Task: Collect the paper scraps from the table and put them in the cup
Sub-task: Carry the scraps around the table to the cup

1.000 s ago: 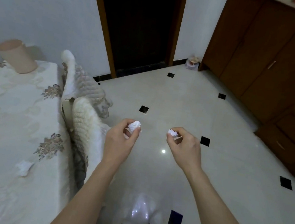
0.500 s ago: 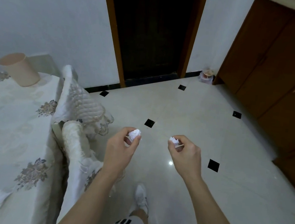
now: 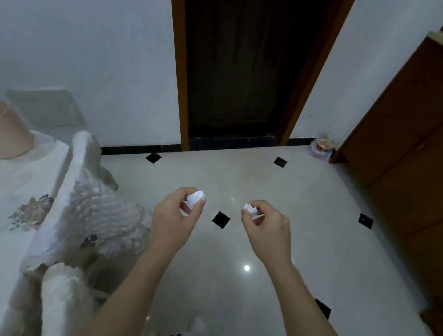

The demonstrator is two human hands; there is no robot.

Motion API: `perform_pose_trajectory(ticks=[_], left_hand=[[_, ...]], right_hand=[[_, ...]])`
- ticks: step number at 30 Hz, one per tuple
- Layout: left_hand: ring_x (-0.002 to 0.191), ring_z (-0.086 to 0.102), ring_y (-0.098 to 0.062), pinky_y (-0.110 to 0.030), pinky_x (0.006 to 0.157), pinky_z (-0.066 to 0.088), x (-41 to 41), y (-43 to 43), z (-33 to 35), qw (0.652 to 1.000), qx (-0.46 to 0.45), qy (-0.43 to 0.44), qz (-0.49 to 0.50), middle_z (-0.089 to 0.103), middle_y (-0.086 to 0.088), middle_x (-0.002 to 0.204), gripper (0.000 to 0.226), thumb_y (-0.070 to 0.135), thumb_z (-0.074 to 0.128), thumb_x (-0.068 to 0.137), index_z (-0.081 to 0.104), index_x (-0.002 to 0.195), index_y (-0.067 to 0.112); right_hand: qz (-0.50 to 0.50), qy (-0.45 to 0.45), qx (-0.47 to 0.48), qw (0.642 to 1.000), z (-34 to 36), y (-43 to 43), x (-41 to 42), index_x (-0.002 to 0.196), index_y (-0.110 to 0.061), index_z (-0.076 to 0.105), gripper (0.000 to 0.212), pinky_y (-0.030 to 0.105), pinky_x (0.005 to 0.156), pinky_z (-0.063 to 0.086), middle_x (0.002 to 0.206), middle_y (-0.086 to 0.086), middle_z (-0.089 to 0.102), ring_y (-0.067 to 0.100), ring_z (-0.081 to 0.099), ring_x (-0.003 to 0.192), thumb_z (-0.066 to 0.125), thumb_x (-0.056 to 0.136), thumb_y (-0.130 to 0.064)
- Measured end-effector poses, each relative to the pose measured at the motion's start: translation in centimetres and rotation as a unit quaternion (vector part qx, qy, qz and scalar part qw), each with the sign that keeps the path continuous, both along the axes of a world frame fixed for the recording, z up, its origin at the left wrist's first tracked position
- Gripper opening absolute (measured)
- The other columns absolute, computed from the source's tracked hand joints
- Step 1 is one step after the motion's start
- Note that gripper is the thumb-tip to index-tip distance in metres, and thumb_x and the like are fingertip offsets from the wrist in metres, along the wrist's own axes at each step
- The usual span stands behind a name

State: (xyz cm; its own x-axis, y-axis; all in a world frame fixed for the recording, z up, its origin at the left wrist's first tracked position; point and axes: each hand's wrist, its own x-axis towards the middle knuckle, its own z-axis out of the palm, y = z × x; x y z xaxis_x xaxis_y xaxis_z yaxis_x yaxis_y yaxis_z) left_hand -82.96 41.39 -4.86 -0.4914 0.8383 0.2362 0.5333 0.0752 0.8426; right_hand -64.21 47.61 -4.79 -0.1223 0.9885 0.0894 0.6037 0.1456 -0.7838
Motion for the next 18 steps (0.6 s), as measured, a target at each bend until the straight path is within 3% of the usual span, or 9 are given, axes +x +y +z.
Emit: perform_pose_trajectory(ticks=[6,12,18], left_hand=[[0.074,0.060,-0.006,-0.020,0.061,0.048,-4.0,8.0,1.8,1.000,0.012,0.018,0.017,0.064,0.017,0.085,0.008,0.029,0.067,0.090,0.065,0.097,0.026],[0.076,0.060,-0.005,-0.015,0.061,0.046,-7.3,13.4,0.6,0.999,0.000,0.006,0.048,0.064,0.018,0.084,0.007,0.030,0.066,0.091,0.065,0.097,0.028],[0.074,0.060,-0.007,-0.019,0.061,0.047,-11.9,19.8,-0.6,0.994,-0.014,0.001,0.105,0.064,0.017,0.084,0.007,0.031,0.066,0.090,0.065,0.096,0.029]], right_hand=[[0.028,0.007,0.010,1.000,0.9,8.2,-4.1,0.085,-0.027,0.067,0.010,0.030,0.058,0.050,0.065,-0.009,0.063,0.007,0.060,0.064,0.062,0.091,-0.034],[0.074,-0.003,0.011,0.997,-0.5,14.9,-8.2,0.089,-0.026,0.067,0.010,0.019,0.054,0.043,0.069,-0.012,0.062,0.004,0.059,0.062,0.062,0.092,-0.034],[0.132,0.008,0.012,0.991,-2.2,23.5,-13.6,0.087,-0.027,0.067,0.008,0.024,0.057,0.049,0.070,-0.015,0.063,0.004,0.061,0.065,0.062,0.092,-0.031]])
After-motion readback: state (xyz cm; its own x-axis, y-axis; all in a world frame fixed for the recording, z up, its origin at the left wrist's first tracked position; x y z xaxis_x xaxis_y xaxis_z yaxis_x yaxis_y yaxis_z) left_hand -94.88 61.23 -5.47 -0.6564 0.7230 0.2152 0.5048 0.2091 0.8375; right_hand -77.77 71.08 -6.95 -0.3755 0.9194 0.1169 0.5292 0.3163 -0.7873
